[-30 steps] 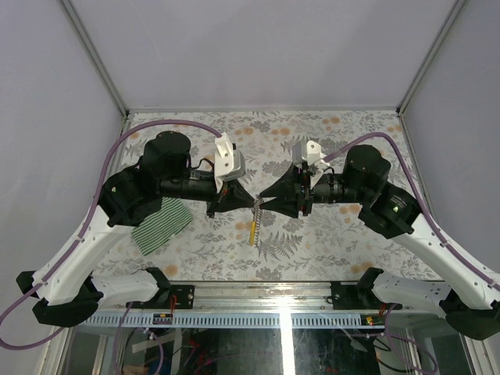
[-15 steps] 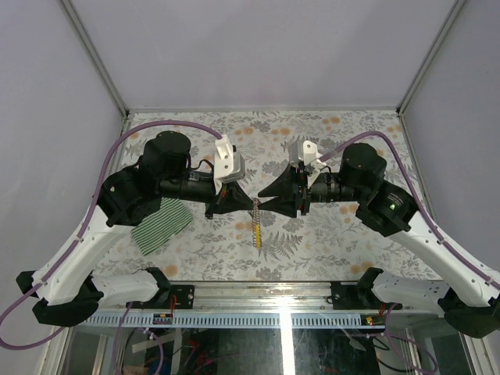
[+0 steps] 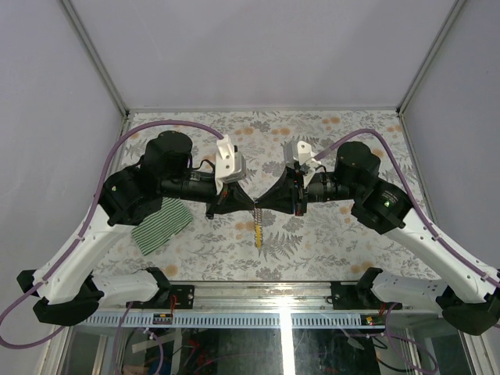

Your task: Put the keys on the keyring

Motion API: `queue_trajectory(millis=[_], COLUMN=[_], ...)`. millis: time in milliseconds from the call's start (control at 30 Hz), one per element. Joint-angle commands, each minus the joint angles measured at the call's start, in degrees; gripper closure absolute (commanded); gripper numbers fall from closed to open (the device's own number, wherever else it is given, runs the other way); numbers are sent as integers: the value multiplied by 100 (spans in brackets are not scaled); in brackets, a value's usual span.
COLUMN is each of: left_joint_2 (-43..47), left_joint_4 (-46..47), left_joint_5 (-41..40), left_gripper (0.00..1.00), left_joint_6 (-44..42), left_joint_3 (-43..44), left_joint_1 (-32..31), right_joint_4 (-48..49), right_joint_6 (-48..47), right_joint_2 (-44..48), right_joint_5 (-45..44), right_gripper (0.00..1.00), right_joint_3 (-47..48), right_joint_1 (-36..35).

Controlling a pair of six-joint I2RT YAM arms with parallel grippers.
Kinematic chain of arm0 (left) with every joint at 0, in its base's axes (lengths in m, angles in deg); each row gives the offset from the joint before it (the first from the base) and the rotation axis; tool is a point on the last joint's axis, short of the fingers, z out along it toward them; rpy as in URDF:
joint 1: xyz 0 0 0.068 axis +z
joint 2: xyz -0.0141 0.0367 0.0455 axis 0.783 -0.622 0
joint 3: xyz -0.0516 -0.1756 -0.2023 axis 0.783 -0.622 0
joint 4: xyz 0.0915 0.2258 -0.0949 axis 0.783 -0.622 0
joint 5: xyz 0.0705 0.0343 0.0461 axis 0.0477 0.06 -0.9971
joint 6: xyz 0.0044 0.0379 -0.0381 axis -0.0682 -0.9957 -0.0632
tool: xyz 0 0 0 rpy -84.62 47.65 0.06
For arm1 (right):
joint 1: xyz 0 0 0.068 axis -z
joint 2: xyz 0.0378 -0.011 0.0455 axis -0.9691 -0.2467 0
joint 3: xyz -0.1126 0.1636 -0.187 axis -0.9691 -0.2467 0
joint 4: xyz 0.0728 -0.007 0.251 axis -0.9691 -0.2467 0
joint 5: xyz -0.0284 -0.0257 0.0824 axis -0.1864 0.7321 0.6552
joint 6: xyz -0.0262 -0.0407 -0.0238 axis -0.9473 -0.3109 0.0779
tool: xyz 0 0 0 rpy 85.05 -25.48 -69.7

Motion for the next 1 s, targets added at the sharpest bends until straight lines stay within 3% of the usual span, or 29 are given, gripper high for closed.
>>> queue_trajectory(millis=[0, 133, 267, 367, 967], left_joint_2=[-5, 99, 367, 627, 1920], left_joint_4=[108, 242, 630, 1081, 5089], left_joint_5=[60, -57, -167, -177, -287], left_gripper=[100, 98, 83, 78, 72], left_joint_6=[-24, 32, 209, 407, 2426], left_joint_3=[227, 146, -112, -397, -2623], left_joint_1=[-32, -30, -31, -31, -35], right_joint_4=[384, 538, 853, 1058, 2502], right_joint_6=[56, 129, 298, 435, 1287], right_joint_2=[-53, 87, 309, 440, 936], right_joint_5=[141, 78, -24, 15, 11], right_gripper=[99, 100, 100, 100, 100], right_joint_3=[154, 88, -46, -101, -757], right_joint_1=[9, 9, 10, 12, 10])
